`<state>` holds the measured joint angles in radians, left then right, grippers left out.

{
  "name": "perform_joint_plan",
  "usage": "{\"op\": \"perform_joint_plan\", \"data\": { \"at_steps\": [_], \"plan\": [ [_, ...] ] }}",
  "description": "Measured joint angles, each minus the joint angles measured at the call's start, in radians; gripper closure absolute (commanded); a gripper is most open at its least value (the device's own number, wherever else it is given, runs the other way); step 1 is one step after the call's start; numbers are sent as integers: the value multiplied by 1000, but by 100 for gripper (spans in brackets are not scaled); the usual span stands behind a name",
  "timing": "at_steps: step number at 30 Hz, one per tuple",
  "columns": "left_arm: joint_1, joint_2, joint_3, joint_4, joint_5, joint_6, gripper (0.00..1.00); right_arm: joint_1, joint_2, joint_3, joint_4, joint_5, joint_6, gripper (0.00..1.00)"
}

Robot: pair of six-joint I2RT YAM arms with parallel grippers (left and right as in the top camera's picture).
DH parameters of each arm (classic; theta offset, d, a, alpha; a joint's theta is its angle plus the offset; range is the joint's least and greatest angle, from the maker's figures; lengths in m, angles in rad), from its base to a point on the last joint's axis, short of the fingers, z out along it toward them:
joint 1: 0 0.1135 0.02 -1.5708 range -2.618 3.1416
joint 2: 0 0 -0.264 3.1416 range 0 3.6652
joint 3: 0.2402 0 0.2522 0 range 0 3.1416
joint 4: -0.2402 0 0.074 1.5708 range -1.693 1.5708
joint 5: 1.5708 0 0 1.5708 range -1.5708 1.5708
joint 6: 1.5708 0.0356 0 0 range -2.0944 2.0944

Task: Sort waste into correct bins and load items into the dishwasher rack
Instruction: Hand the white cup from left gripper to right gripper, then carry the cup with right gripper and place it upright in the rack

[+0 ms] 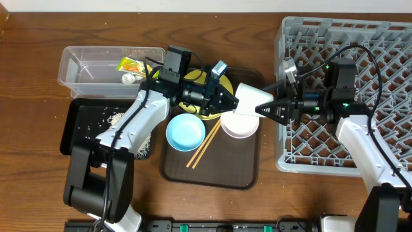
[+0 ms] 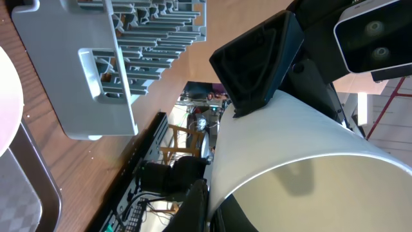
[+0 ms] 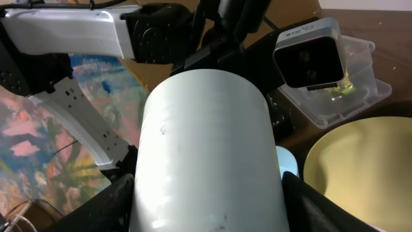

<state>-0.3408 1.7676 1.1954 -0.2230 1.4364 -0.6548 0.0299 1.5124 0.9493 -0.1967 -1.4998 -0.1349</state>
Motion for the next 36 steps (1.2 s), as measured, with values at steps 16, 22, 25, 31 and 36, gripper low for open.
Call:
{"op": "perform_joint_plan", "data": {
  "at_steps": [16, 22, 25, 31, 36],
  "plan": [
    [14, 0, 0, -19, -132, 42, 54, 0, 0, 0, -23, 172, 88, 48],
    [129, 0, 0, -119, -285, 114, 53, 0, 0, 0, -23, 356, 136, 56],
    [197, 0, 0, -172, -345, 166, 53, -1, 0, 0, -23, 450, 166, 65],
    [323, -2, 0, -278, -496, 286, 53, -1, -6, 45, -53, 583, 240, 89],
    [398, -43, 0, -354, -650, 376, 52, -1, -44, 159, -236, 743, 275, 99]
  ]
}}
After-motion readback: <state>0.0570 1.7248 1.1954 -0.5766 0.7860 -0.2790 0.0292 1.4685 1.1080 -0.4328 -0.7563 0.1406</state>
